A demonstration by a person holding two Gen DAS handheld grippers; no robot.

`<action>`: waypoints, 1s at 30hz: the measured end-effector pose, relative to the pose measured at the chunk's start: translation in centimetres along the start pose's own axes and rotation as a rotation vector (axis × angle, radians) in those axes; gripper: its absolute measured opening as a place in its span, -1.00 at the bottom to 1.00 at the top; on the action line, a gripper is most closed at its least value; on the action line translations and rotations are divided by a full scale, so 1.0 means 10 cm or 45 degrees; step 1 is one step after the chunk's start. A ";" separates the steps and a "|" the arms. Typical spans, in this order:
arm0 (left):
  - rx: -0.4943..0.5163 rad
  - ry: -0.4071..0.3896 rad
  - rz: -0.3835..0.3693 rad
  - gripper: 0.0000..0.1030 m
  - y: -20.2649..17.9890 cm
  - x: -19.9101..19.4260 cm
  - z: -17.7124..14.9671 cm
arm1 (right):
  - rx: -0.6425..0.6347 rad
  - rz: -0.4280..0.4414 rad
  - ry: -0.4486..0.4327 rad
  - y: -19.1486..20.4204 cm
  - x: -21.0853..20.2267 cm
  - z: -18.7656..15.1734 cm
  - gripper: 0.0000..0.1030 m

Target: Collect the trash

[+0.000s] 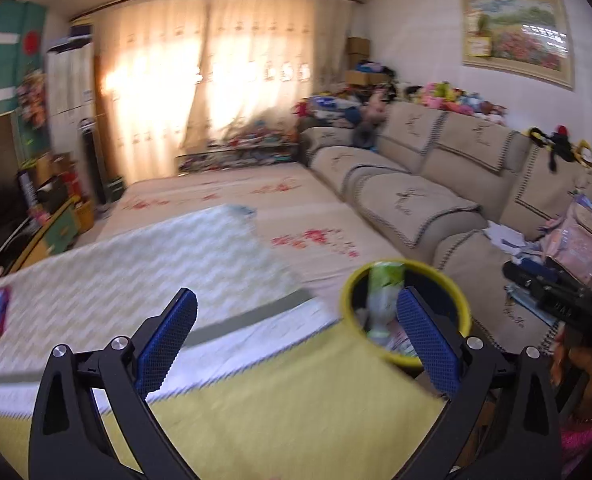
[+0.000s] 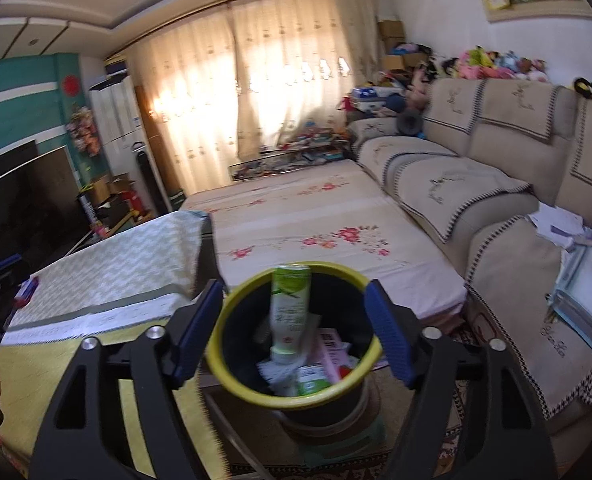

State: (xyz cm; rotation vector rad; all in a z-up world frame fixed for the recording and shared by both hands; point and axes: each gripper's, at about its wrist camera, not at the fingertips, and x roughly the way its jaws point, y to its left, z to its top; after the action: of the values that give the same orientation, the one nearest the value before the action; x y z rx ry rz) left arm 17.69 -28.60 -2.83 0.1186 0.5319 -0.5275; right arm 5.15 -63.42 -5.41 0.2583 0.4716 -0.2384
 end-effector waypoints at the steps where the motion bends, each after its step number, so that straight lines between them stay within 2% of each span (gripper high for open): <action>1: -0.033 -0.002 0.074 0.91 0.15 -0.15 -0.09 | -0.032 0.026 -0.009 0.14 -0.06 -0.01 0.67; 2: -0.065 -0.009 0.143 0.91 0.28 -0.31 -0.19 | -0.053 0.040 -0.018 0.23 -0.10 -0.01 0.86; 6: -0.201 -0.038 0.339 0.91 0.75 -0.87 -0.48 | -0.134 0.112 -0.060 0.62 -0.30 0.01 0.87; 8: -0.250 -0.067 0.403 0.91 0.94 -1.13 -0.57 | -0.159 0.141 -0.067 0.75 -0.38 0.03 0.87; 12: -0.288 -0.115 0.534 0.91 1.10 -1.57 -0.71 | -0.204 0.176 -0.081 0.97 -0.55 0.04 0.87; 17: -0.291 -0.187 0.597 0.91 1.09 -1.95 -0.80 | -0.241 0.197 -0.100 1.15 -0.78 0.03 0.87; 22: -0.304 -0.214 0.597 0.91 1.05 -2.26 -0.96 | -0.255 0.214 -0.111 1.20 -0.96 -0.02 0.87; 30: -0.322 -0.219 0.609 0.91 0.99 -2.44 -1.04 | -0.252 0.234 -0.114 1.22 -1.05 -0.06 0.87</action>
State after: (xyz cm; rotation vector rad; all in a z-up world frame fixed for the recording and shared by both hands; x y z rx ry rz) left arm 0.14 -6.59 0.49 -0.0422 0.3805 -0.0011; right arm -0.71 -50.07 1.35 0.0959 0.3772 -0.0232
